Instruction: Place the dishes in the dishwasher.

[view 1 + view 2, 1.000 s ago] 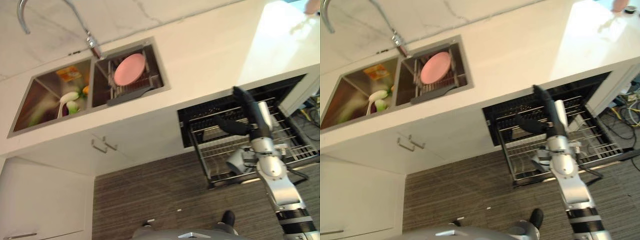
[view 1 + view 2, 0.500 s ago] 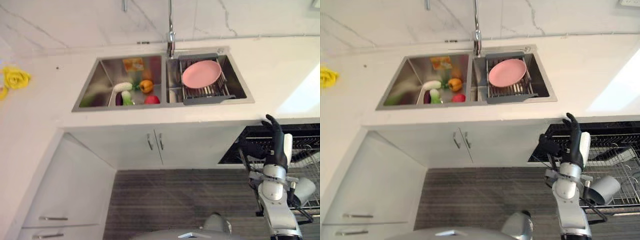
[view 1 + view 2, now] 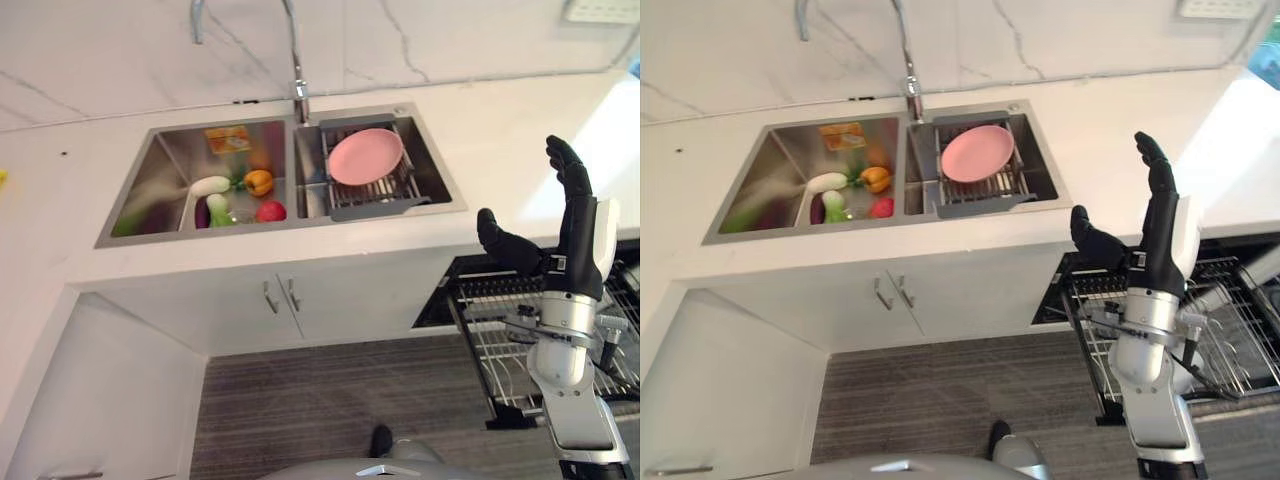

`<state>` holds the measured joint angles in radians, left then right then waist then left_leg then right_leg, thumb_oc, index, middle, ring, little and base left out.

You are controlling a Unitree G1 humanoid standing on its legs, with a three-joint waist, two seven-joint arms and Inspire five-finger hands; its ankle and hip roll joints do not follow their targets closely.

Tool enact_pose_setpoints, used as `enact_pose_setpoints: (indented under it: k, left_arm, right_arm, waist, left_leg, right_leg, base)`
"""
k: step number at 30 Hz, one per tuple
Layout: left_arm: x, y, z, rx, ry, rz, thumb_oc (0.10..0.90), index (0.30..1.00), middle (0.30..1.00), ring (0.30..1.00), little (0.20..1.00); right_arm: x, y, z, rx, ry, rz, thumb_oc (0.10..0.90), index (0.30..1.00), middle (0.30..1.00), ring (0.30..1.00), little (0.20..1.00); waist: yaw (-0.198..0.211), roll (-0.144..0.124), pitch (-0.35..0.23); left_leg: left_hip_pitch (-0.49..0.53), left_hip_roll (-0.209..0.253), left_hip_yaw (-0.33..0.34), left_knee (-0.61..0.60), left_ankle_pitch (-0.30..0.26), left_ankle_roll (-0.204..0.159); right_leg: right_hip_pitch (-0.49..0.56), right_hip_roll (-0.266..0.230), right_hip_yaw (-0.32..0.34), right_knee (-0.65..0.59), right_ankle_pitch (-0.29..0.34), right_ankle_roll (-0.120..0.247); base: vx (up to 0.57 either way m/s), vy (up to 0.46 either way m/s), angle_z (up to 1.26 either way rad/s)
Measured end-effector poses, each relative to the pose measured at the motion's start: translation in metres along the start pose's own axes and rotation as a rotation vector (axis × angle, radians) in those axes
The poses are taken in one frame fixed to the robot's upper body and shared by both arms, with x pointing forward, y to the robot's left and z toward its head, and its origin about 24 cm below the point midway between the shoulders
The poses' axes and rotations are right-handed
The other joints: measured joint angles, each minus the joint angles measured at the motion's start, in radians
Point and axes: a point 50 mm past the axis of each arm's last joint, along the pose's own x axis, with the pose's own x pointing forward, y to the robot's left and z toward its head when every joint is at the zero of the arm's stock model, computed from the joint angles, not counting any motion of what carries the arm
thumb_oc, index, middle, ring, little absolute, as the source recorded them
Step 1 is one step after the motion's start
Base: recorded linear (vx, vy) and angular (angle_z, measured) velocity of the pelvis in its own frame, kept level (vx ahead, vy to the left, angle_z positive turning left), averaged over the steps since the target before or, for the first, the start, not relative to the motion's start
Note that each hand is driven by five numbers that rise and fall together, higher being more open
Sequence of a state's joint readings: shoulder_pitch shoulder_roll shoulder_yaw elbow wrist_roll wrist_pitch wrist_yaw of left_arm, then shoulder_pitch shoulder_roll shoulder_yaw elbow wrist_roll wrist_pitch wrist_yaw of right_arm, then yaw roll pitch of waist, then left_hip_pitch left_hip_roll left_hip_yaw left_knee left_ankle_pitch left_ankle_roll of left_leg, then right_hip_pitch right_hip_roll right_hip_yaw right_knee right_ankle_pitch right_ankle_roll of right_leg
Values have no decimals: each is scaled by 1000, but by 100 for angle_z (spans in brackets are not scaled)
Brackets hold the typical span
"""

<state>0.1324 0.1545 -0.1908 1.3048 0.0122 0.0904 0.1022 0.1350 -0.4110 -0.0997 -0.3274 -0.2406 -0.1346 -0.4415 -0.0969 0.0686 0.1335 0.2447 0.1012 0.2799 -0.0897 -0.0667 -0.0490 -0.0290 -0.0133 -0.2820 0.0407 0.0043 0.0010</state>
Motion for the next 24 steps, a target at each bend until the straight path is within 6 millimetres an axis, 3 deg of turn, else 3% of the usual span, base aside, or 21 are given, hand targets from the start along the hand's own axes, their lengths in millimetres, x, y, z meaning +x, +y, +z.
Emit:
enact_pose_setpoints:
  k: [2,6,9,11,12,17,19,21,24]
  left_arm:
    - [0,5,1,-5,-2,14,800,900,900,900,900]
    - [1,15,15,-1,-43,37,800,900,900,900,900]
    - [1,23,30,13,-98,55,800,900,900,900,900]
    - [1,21,31,7,-104,49,800,900,900,900,900]
    - [1,20,28,6,-95,43,800,900,900,900,900]
    - [1,21,23,-14,-74,35,800,900,900,900,900]
    - [2,20,15,-99,-34,30,800,900,900,900,900]
    - [2,20,6,-109,-10,31,800,900,900,900,900]
    - [1,18,-3,-144,15,28,800,900,900,900,900]
  right_arm:
    - [0,3,0,30,13,57,800,900,900,900,900]
    - [-4,6,-7,105,70,137,800,900,900,900,900]
    - [-15,23,-27,242,205,265,800,900,900,900,900]
    - [-24,34,-35,296,270,313,800,900,900,900,900]
    - [-32,42,-39,362,328,328,800,900,900,900,900]
    - [-32,42,-40,427,350,317,800,900,900,900,900]
    - [-32,40,-45,400,363,327,800,900,900,900,900]
    - [-30,40,-45,397,358,331,800,900,900,900,900]
    - [-23,42,-42,405,333,332,800,900,900,900,900]
  waist:
    - [-15,-3,2]
    - [-24,-9,2]
    - [-17,-26,10]
    - [-14,-29,7]
    - [-10,-31,2]
    - [6,-15,-14]
    - [20,-9,-17]
    - [37,-18,-35]
    - [49,-7,-38]
  left_leg:
    - [-2,-10,20,0,-16,2]
    - [-5,-21,19,-1,-33,11]
    - [-6,-44,3,-6,-33,23]
    - [-4,-56,-13,-7,-46,34]
    - [-6,-60,-26,-7,-42,45]
    - [-36,-38,-60,0,-29,34]
    - [-15,-25,-76,9,-27,29]
    - [-10,-26,-79,20,-34,18]
    - [-21,-1,-82,63,-45,-2]
  right_leg:
    - [-31,-6,48,7,23,7]
    - [-39,-26,42,17,32,27]
    - [-64,-72,29,93,10,56]
    - [-72,-104,-11,115,-1,71]
    - [-71,-131,-69,125,-4,84]
    - [-76,-124,-99,131,-5,69]
    - [-71,-128,-99,193,-46,50]
    - [-50,-125,-103,174,-79,52]
    - [-11,-93,-119,132,-88,42]
  base:
    - [29,98,-74]
    - [4,91,4]
    - [101,76,16]
    - [136,-25,14]
    - [75,-66,22]
    - [122,-95,25]
    - [244,-177,30]
    - [182,-164,11]
    - [180,-255,9]
